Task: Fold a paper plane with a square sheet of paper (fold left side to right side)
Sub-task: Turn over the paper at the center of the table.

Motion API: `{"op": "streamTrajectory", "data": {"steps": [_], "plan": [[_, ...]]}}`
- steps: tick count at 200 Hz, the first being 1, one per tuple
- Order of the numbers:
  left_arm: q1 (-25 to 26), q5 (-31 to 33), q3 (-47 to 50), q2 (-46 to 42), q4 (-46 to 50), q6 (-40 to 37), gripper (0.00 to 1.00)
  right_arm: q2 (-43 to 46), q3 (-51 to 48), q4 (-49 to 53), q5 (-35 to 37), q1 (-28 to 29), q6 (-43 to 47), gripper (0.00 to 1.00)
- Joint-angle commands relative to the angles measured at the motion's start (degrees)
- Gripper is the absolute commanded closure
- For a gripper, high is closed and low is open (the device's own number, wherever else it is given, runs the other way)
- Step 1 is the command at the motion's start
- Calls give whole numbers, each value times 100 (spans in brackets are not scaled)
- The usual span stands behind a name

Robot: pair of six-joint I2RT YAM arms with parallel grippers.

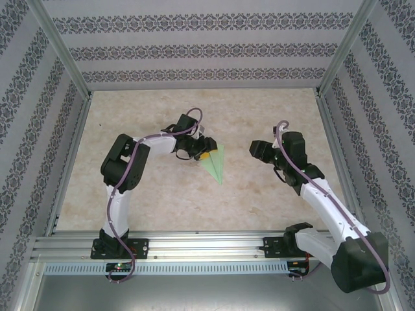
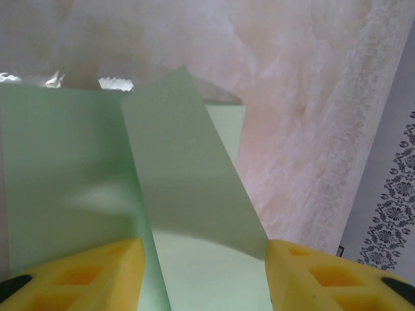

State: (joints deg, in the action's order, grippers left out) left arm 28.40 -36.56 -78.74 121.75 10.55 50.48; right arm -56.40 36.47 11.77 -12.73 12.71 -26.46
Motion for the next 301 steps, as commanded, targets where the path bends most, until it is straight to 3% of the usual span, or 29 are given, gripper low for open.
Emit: {"op": "streamTrajectory", "data": {"steps": [1,39,80,103,152,191,231,301], "plan": [[123,49,-223,100,7,72,47,328,-254,-300,-67,-75,-139,32],[193,-6,-369,247,-16,111,52,662,-428,-360,-138,-126,-165,23],[210,-26,-505,276,4,88,67,730,-618,-918,-706,-132,-383,14],[216,-45,-540,212,-16,17,76,693,-760,-1435,-1038,-136,-729,2],[185,3,-604,-230,17,-139,90,406,-808,-1833,-1711,-129,-1261,2],[46,82,-779,-910,243,-308,91,-101,-807,-2394,-2628,-145,-1506,2],[-106,11,-958,-1569,225,-305,90,-983,-827,-3973,-3630,-137,-2446,2],[-168,-417,-1012,-2147,-409,110,88,-1896,-578,-6037,-4220,26,-3822,2]]}}
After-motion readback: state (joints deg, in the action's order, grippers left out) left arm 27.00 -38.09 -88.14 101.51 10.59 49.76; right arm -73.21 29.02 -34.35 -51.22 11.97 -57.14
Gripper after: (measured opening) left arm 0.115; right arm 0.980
